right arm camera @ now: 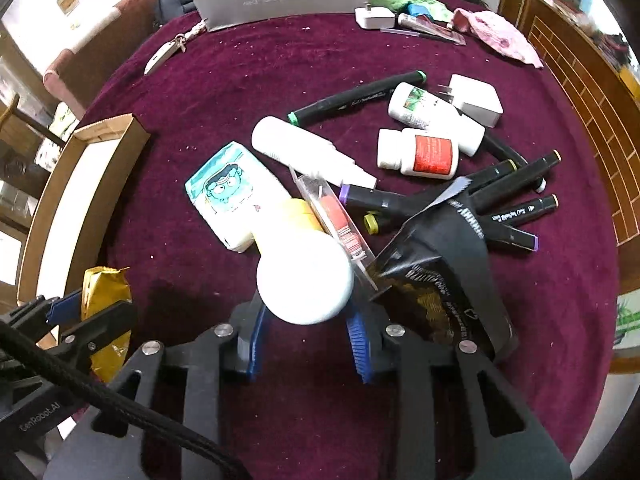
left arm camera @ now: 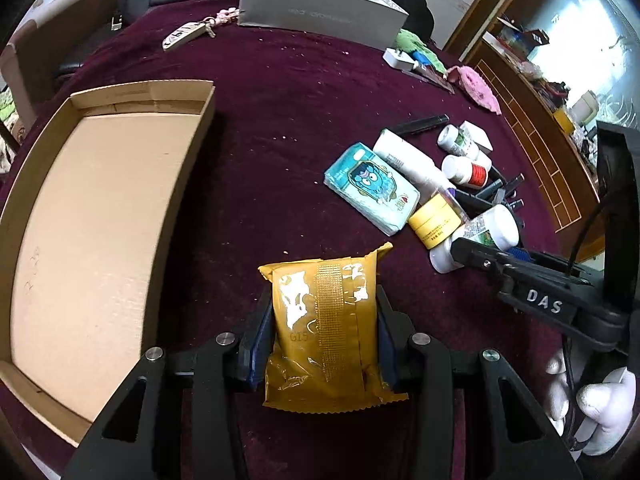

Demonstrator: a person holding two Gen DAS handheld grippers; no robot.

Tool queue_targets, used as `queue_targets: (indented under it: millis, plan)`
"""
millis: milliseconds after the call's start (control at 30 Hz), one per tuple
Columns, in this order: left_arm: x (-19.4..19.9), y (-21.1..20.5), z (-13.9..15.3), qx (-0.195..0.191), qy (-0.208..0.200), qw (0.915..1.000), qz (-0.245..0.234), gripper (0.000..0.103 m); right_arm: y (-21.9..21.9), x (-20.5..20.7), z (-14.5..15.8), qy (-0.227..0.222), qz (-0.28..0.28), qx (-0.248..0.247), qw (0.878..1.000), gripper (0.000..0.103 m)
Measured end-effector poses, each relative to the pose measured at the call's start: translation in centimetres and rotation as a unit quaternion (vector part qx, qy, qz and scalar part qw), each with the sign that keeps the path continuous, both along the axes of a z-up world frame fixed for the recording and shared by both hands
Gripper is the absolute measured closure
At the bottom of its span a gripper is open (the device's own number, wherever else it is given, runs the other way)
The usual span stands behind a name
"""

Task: Organize objects
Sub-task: 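Carry the yellow pouch toward the cardboard tray while the right gripper grasps a white bottle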

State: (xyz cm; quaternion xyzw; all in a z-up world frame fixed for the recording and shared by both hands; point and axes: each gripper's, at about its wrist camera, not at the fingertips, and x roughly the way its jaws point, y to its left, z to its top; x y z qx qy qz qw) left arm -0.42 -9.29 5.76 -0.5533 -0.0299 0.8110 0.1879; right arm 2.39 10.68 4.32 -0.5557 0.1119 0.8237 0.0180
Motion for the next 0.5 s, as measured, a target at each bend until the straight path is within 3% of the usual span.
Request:
queue_targets:
  millis: [300,500]
  plan:
    - [-0.6,-2.5,1.4,0.016,0.007,0.9998,0.012,0.064,0.7,1.0,2.2,0.008,-0.008,-0.053,0.999,0.071]
    - [-2.9,-6.0,4.2,0.023,0.031,0.9985,0.039,0.064,-1.7,-0.3,5.1,0.018,0.034,-0.083,0.996,0.071]
